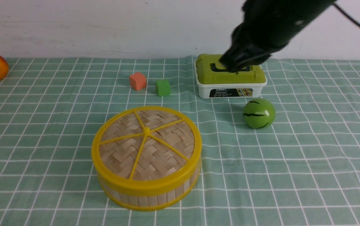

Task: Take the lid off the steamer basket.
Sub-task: Use the right arm to lift the lid of the steamer

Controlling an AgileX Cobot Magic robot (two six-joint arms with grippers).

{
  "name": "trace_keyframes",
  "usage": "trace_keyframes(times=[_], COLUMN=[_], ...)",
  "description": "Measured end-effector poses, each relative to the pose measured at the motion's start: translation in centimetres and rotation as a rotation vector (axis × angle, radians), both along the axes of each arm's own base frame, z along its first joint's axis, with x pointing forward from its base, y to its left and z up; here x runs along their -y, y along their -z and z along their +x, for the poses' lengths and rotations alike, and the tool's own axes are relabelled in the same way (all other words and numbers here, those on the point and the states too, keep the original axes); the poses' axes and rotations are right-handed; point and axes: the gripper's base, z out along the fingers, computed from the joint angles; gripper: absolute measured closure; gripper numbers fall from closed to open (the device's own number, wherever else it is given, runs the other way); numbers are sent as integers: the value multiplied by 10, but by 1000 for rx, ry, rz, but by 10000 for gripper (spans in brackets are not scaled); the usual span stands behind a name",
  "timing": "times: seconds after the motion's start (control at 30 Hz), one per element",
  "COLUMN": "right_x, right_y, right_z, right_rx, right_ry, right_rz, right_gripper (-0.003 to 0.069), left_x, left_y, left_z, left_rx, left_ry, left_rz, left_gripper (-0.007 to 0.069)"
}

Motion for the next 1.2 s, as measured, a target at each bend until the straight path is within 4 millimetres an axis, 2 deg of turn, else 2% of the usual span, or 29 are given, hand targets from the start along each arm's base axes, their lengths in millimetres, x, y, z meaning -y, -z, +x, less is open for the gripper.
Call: trace_keyframes(times=[0.03, 0.17, 0.2, 0.27, 0.47, 0.53, 0.73, 0.87, 1.0, 1.2], right_x=[-16, -48, -61, -74, -93, -98, -113, -116, -118, -118], right_y=[13, 35, 46, 62, 108, 116, 138, 152, 157, 158], right_z=[9, 22, 28, 36, 59, 61, 68, 70, 72, 73], right_rx=[-17, -38, -50, -72, -135, -148, -200, -223, -223, -223], right_ry=[-18, -55, -63, -62, -5, -3, -5, -3, -1, -1], right_rz=[-13, -25, -27, -29, -24, -1, 82, 76, 74, 74], right_gripper=[599, 519, 462, 368, 155, 139, 150, 197, 267, 447], left_x=[0, 0, 0, 0, 0, 0, 0, 0, 0, 0], left_y=[0, 0, 0, 0, 0, 0, 0, 0, 0, 0], left_z=[0, 0, 0, 0, 0, 0, 0, 0, 0, 0], left_rx=[0, 0, 0, 0, 0, 0, 0, 0, 0, 0], left_ry=[0, 0, 0, 0, 0, 0, 0, 0, 0, 0], left_rz=[0, 0, 0, 0, 0, 0, 0, 0, 0, 0], left_gripper=[386, 386, 386, 386, 386, 386, 386, 386, 386, 386])
